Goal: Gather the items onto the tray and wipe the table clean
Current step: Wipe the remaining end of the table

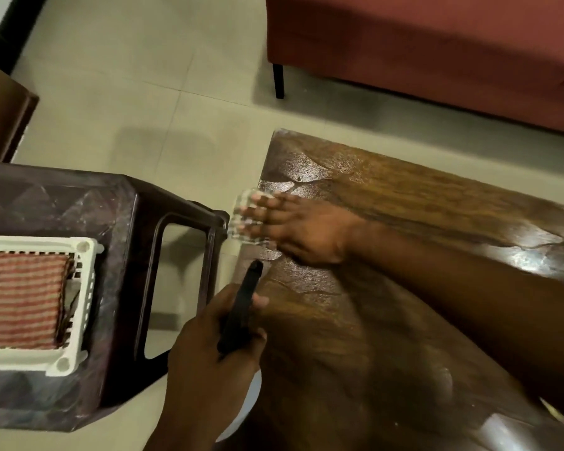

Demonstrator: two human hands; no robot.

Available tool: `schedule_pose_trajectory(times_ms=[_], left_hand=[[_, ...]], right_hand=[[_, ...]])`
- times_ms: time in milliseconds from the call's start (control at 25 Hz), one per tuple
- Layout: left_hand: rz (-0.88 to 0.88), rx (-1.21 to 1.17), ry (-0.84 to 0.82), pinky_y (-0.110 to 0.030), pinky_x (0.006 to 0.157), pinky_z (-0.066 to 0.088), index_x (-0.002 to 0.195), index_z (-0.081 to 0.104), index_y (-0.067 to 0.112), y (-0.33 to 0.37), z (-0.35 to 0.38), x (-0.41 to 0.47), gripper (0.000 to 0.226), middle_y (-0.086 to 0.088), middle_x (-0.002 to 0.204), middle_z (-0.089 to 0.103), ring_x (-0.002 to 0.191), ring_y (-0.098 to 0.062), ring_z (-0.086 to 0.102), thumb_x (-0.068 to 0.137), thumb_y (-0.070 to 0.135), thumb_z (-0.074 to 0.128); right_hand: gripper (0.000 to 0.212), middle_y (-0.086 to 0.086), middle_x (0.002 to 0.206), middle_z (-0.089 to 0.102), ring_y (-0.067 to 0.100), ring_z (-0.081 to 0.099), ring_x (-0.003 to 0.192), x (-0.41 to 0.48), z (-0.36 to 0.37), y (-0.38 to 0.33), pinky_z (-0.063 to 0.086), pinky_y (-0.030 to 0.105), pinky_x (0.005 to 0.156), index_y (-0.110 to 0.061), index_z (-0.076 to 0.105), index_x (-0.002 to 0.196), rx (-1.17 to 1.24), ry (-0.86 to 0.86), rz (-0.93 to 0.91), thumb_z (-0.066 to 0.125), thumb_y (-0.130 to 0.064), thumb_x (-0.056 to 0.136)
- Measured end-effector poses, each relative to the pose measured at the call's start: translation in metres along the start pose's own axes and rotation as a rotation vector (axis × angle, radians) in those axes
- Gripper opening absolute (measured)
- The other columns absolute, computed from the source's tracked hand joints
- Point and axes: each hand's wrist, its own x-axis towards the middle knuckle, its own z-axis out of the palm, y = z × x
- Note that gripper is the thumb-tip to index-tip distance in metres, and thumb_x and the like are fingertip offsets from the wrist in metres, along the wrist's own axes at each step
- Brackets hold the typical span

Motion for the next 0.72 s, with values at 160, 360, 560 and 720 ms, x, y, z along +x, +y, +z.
schedule_pose_trajectory(times_ms=[160,360,560,720], left_hand=[[-0.069,0.06,0.003,-0.065,0.08,0.061,0.102,0.07,0.065,-0.007,-0.01,-0.016,0.05,0.014,0.1,0.081,0.078,-0.031,0.075,0.069,0.028,0.073],[-0.118,0.12,0.004,-0.06,0.081,0.062,0.11,0.071,0.058,-0.013,-0.021,-0.034,0.052,0.022,0.104,0.079,0.08,-0.023,0.074,0.076,0.02,0.076],[-0.06,0.221,-0.104,-0.052,0.08,0.063,0.111,0.068,0.055,-0.015,-0.017,-0.039,0.049,0.015,0.1,0.079,0.065,-0.018,0.074,0.084,0.014,0.078],[0.008,0.226,-0.144,-0.052,0.075,0.063,0.112,0.069,0.049,-0.017,-0.011,-0.049,0.041,0.008,0.099,0.078,0.065,-0.023,0.074,0.077,0.027,0.071]], right_hand=[[0.06,0.005,0.179,-0.001,0.031,-0.006,0.165,0.036,-0.037,0.057,0.009,0.057,0.133,-0.036,0.009,0.169,0.143,0.216,0.618,0.024,-0.048,0.113],[0.058,0.001,0.179,-0.002,0.025,-0.007,0.165,0.03,-0.021,0.007,0.003,0.053,0.134,-0.034,0.005,0.17,0.154,0.212,0.576,0.022,-0.043,0.115],[0.062,-0.002,0.18,0.002,0.021,-0.007,0.166,-0.064,0.036,-0.055,-0.002,0.046,0.134,-0.031,0.009,0.171,-0.089,-0.075,-0.041,0.026,-0.041,0.112],[0.061,0.003,0.179,0.013,0.025,0.005,0.166,-0.151,0.061,-0.029,0.013,0.055,0.132,-0.034,0.014,0.17,0.042,0.246,0.664,0.03,-0.042,0.112]])
